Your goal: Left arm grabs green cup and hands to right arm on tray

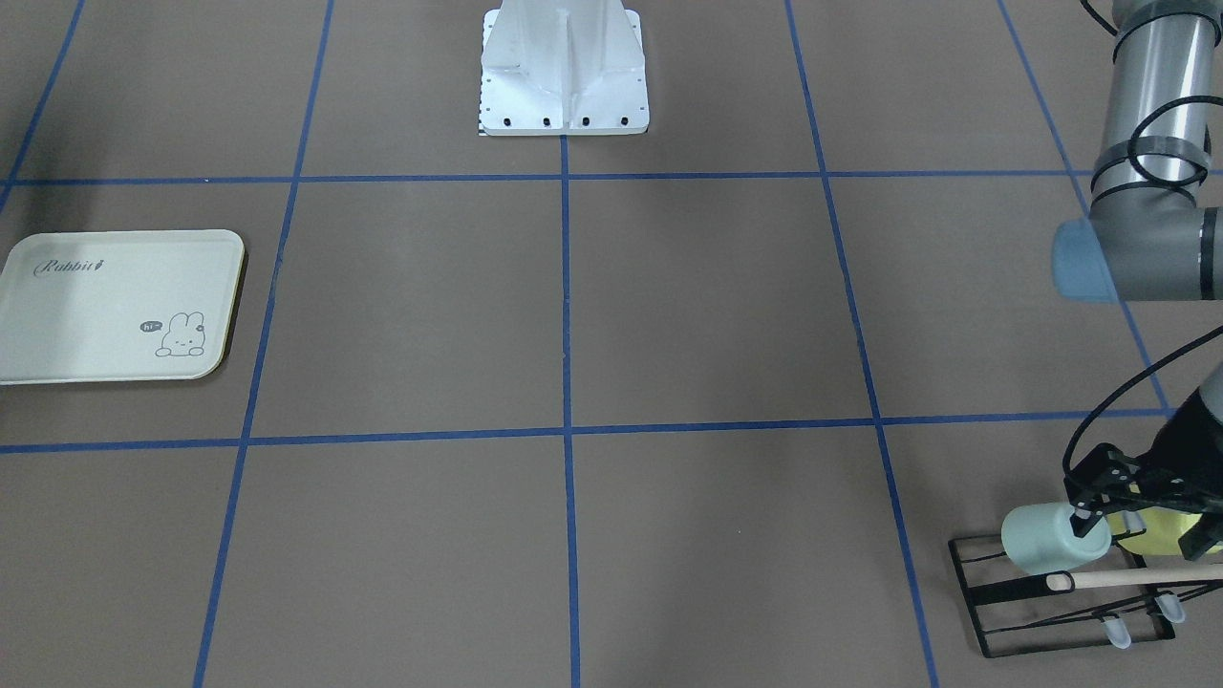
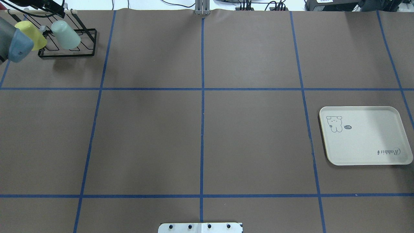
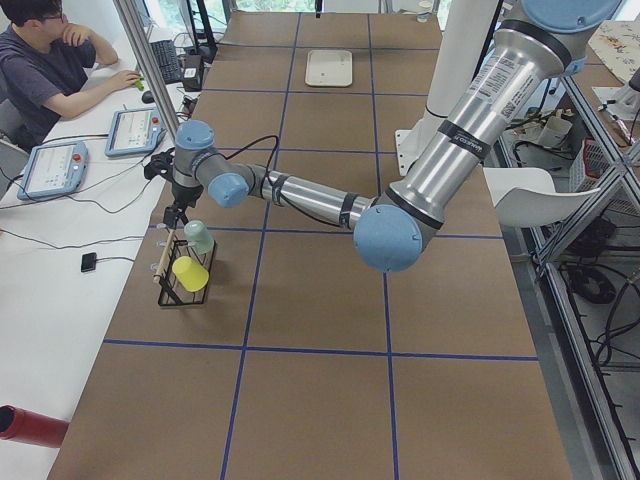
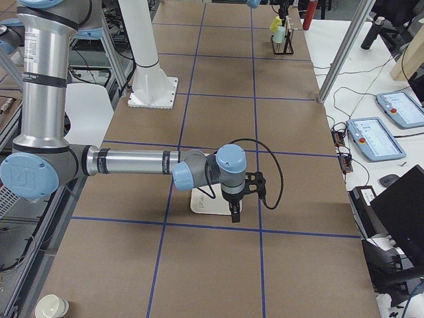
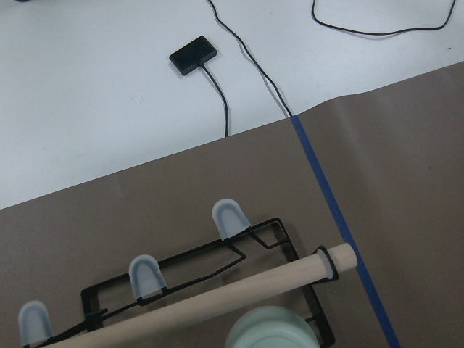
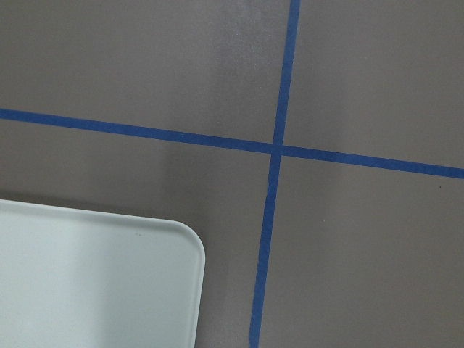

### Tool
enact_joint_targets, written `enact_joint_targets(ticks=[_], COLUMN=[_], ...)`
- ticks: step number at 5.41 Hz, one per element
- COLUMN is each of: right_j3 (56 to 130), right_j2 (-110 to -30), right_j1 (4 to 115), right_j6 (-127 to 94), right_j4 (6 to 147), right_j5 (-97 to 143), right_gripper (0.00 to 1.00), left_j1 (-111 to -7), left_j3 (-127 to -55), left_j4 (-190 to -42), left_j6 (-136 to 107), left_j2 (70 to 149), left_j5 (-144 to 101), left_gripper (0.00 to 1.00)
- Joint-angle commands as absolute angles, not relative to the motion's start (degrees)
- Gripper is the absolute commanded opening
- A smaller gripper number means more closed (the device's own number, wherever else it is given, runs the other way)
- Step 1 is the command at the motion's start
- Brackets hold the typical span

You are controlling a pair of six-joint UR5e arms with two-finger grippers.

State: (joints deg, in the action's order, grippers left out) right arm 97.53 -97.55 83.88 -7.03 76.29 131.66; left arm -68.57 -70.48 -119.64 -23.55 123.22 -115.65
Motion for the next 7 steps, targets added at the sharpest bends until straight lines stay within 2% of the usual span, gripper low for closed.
enact_joint_targets(ticks=[1, 5, 7], right_j3=[97.4, 96.8, 96.8], right_j2=[-97.5, -97.2, -97.1], right_j1=[83.8, 83.8, 83.8], right_j6=[-7.0, -7.0, -7.0], right_j4=[76.3, 76.3, 76.2], right_j5=[131.7, 131.7, 131.7], right_gripper=[1.00, 1.00, 1.00], left_j1=[-66.6, -66.0, -65.8], left_j3=[-70.1, -67.2, -66.5], left_j4=[-120.2, -122.6, -126.4], left_j6=[-24.4, -24.5, -32.6], left_j2=[123.0, 122.6, 122.4], left_j5=[-113.5, -113.6, -113.9], left_gripper=[1.00, 1.00, 1.00])
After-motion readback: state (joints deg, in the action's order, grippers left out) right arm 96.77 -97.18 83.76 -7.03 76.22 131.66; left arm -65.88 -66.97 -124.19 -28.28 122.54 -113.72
